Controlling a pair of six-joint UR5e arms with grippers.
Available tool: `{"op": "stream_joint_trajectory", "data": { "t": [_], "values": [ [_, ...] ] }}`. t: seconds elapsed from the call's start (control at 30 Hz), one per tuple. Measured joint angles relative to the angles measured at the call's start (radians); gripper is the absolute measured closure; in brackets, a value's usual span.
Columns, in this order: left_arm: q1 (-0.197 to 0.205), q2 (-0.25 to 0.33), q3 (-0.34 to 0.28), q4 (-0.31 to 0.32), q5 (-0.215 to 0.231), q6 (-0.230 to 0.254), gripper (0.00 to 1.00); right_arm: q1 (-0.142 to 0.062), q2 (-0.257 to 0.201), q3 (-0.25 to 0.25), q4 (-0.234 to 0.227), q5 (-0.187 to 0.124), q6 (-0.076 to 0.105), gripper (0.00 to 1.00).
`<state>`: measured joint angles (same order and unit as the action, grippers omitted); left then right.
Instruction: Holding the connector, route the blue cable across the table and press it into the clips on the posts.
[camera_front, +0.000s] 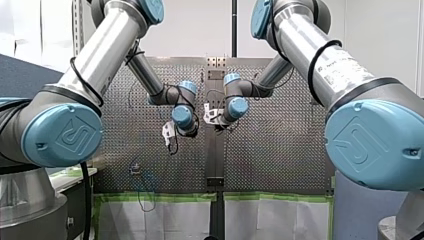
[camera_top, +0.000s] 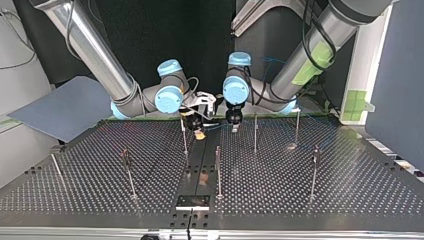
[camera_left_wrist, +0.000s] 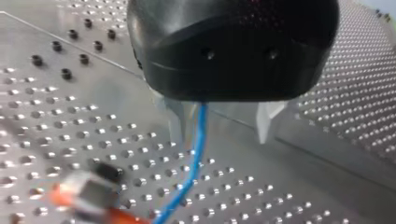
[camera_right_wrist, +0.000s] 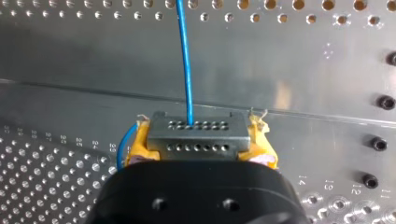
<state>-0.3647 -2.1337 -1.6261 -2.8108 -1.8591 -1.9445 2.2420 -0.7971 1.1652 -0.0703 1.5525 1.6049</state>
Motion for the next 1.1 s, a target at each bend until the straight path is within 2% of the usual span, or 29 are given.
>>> {"op": "stream_joint_trajectory", "data": {
  "t": [0.03,0.07,0.1,0.17,0.2,0.5,0.73,0.9,1.1],
  "values": [
    [0.0,0.004,0.0,0.0,-0.007,0.0,0.53,0.0,0.0,0.0,0.0,0.0,0.0,1.0],
    [0.0,0.006,0.0,0.0,-0.013,0.0,0.64,0.0,0.0,0.0,0.0,0.0,0.0,1.0],
    [0.0,0.008,0.0,0.0,-0.017,0.0,0.79,0.0,0.0,0.0,0.0,0.0,-0.001,1.0],
    [-0.001,0.011,0.0,0.001,-0.026,-0.001,0.79,0.0,0.0,0.0,0.0,0.0,-0.001,1.0],
    [-0.001,0.012,0.0,0.001,-0.029,-0.001,1.0,0.0,0.0,0.0,0.0,0.0,-0.001,1.0],
    [-0.005,0.013,0.0,0.01,-0.034,-0.013,1.0,0.0,0.0,0.0,0.0,0.0,-0.003,1.0],
    [-0.01,0.017,-0.001,-0.019,-0.04,-0.014,1.0,0.0,-0.005,0.0,0.001,-0.001,-0.01,1.0],
    [-0.018,0.047,-0.007,-0.043,-0.068,-0.014,1.0,0.003,-0.039,0.0,0.003,-0.001,-0.009,1.0],
    [-0.027,0.102,-0.01,-0.054,-0.078,-0.012,1.0,0.001,-0.102,0.0,0.016,-0.001,0.005,1.0]
  ]
}}
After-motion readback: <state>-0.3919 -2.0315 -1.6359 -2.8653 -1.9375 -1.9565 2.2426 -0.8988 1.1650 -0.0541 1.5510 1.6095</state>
